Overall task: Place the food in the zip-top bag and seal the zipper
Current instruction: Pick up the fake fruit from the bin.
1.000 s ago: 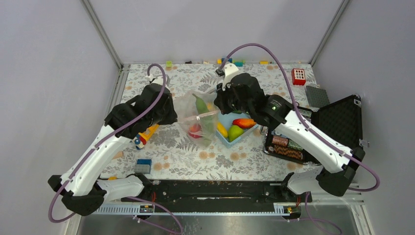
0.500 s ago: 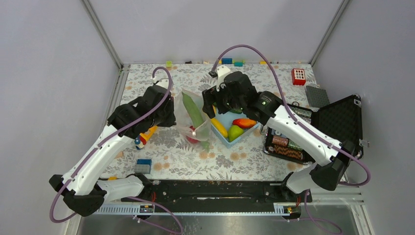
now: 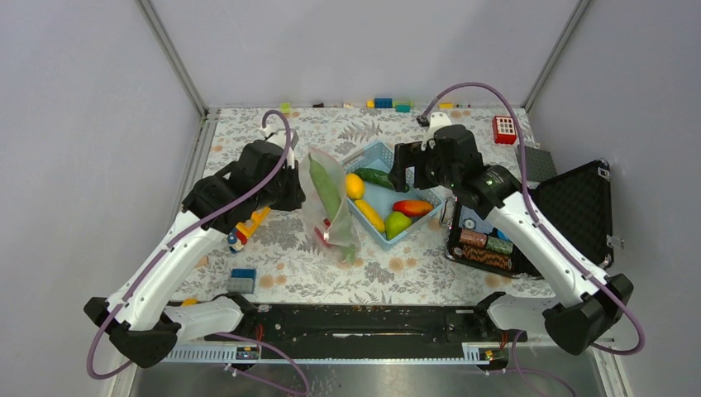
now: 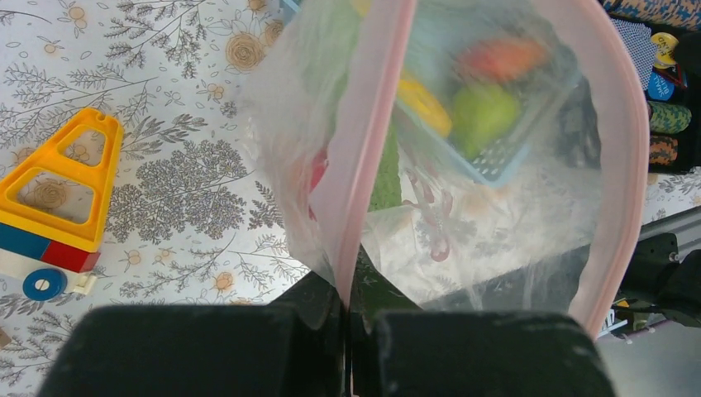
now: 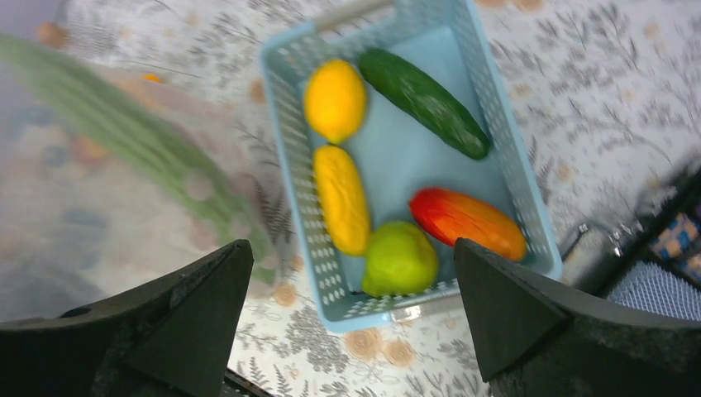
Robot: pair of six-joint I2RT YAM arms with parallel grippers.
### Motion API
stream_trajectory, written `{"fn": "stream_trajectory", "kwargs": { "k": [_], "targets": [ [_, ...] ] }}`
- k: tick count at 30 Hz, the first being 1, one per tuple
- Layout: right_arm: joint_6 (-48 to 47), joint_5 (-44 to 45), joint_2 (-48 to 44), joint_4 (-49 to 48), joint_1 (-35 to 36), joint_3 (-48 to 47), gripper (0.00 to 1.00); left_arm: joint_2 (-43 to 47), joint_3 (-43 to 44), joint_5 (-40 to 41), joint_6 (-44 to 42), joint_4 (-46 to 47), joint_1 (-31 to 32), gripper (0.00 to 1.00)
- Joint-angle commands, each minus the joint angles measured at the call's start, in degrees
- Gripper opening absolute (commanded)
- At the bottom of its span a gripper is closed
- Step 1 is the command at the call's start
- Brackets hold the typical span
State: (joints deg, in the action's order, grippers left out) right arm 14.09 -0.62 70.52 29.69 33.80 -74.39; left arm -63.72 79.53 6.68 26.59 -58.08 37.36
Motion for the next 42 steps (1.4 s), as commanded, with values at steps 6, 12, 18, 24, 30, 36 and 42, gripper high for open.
{"fn": "stream_trajectory", "kwargs": {
  "k": [6,12,18,24,30,36,42],
  "targets": [
    [4.41,2.61,11.94,3.53,-2.69,1.09,1.00,2.51,-2.95,-4.93,-1.72,6.24,-3.47,0.00],
    [6.23,2.22,20.76,4.95,-2.69,-1.02,0.98,4.16,-4.15,-6.37,-1.71,7.77,-4.94,0.00],
    [6.74,3.34,26.14,6.90,-2.20,-1.22,0.97,5.26,-5.08,-9.21,-1.98,9.61,-6.12,0.00],
    [6.03,3.72,28.64,8.14,-0.55,-1.49,0.95,5.22,-3.44,-7.05,-2.02,9.08,-6.88,0.00],
    [1.29,0.03,31.06,9.33,0.16,-2.05,0.94,1.86,1.53,-2.19,-1.58,5.78,-6.95,0.00],
    [0.05,-2.18,32.80,10.32,0.30,-2.07,0.93,-4.51,5.31,-9.33,-2.11,4.13,-6.95,0.00],
    [-1.57,-3.00,34.71,11.37,0.55,-2.27,0.92,-6.24,5.34,-12.99,-2.69,3.91,-7.01,0.00]
  ]
}}
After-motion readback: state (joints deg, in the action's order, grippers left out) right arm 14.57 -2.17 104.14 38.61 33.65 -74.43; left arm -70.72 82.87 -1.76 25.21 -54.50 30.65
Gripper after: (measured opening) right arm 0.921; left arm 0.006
